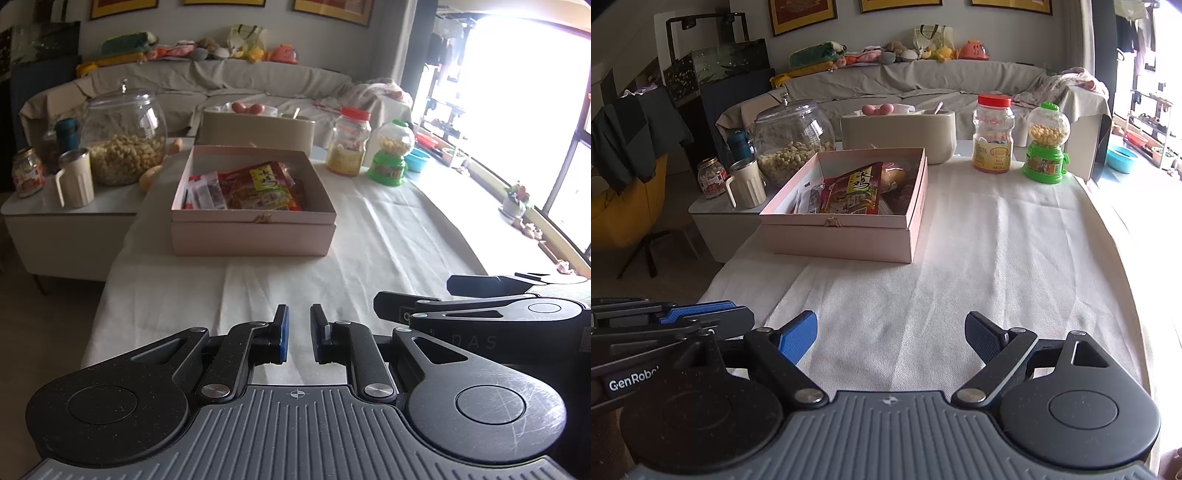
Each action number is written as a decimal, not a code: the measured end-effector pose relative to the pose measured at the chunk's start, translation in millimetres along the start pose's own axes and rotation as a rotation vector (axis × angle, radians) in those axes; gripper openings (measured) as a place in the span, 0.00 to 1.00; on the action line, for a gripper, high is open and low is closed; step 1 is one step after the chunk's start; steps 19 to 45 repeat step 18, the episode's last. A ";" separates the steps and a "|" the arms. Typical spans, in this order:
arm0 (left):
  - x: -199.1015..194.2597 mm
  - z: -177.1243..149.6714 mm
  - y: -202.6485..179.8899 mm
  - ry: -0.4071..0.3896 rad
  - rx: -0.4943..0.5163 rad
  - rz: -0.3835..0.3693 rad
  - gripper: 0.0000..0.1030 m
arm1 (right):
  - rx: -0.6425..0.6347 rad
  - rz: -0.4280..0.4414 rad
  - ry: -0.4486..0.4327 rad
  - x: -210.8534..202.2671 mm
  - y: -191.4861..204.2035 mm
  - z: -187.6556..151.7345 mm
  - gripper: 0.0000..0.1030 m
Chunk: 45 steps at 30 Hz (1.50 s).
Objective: Organize snacks
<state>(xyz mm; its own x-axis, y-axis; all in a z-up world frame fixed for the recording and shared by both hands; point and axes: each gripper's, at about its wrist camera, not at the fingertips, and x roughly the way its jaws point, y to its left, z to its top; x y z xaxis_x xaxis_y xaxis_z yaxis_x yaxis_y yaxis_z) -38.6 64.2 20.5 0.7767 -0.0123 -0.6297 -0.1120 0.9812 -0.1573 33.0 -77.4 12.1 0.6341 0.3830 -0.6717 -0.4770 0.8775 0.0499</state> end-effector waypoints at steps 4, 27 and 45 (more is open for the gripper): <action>0.0 0.0 -0.3 -0.001 0.000 0.002 0.16 | 0.000 0.001 0.001 0.0 0.3 -0.3 0.85; 9.5 -2.0 12.1 -0.037 -0.049 -0.025 0.16 | 0.018 -0.011 0.011 2.9 -0.1 -0.7 0.85; 9.5 -2.0 12.1 -0.037 -0.049 -0.025 0.16 | 0.018 -0.011 0.011 2.9 -0.1 -0.7 0.85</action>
